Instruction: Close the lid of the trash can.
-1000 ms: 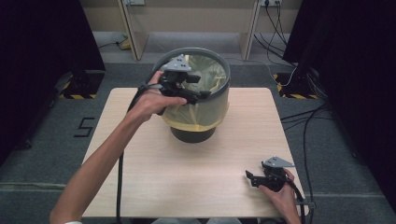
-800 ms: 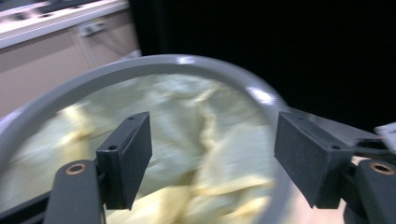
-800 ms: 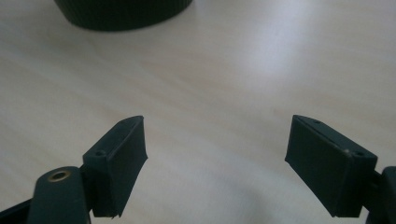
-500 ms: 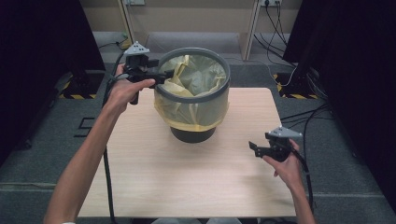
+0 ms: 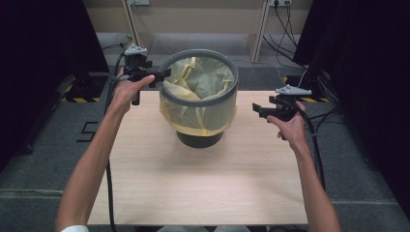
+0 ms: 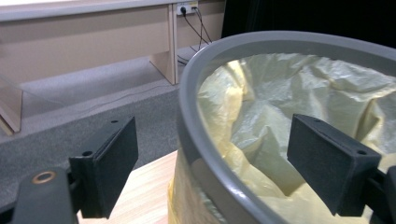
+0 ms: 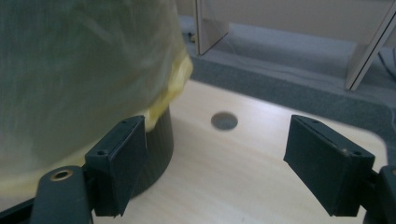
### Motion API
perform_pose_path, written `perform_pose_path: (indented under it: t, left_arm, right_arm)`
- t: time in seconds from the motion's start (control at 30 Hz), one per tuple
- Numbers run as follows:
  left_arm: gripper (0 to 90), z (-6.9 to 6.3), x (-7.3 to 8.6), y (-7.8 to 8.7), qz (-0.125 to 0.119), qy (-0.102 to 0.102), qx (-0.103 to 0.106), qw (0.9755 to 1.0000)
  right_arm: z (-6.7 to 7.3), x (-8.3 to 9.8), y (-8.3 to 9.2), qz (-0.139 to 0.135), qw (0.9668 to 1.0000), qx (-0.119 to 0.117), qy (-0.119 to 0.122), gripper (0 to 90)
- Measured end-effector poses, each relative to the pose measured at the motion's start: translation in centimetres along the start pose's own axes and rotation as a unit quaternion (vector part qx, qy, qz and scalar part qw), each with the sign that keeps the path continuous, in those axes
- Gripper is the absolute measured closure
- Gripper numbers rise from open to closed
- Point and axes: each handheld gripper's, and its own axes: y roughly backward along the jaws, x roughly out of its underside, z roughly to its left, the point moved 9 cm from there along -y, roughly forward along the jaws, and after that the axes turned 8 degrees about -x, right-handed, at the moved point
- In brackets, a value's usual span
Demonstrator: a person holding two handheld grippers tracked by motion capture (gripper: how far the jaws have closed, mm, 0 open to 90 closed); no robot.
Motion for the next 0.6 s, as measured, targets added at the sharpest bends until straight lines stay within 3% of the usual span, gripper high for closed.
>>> perform_pose_path:
  t: [0.07,0.1,0.17,0.37,0.6]
  left_arm:
    - [15.9,0.1,0.1,-0.2,0.002,0.003,0.002,1.0]
    - [15.9,0.1,0.1,-0.5,0.004,0.005,0.0,1.0]
    - [15.9,0.2,0.1,-0.6,0.005,0.004,-0.002,1.0]
    - [15.8,0.7,0.7,-1.7,0.019,0.011,-0.007,0.9997]
    - [15.8,1.2,0.8,-1.8,0.023,0.008,-0.013,0.9996]
  right_arm:
    - [0.0,-0.6,-0.1,-0.003,1.0,0.002,0.004,21.4]
    - [0.0,-2.2,-0.5,0.002,0.9999,0.006,0.012,21.5]
    - [0.0,-3.5,-0.7,-0.002,0.9999,0.006,0.015,21.5]
    - [0.6,-7.3,-1.2,-0.028,0.9996,-0.007,0.008,21.5]
    - [1.6,-9.7,-2.1,-0.048,0.9987,-0.009,0.013,20.9]
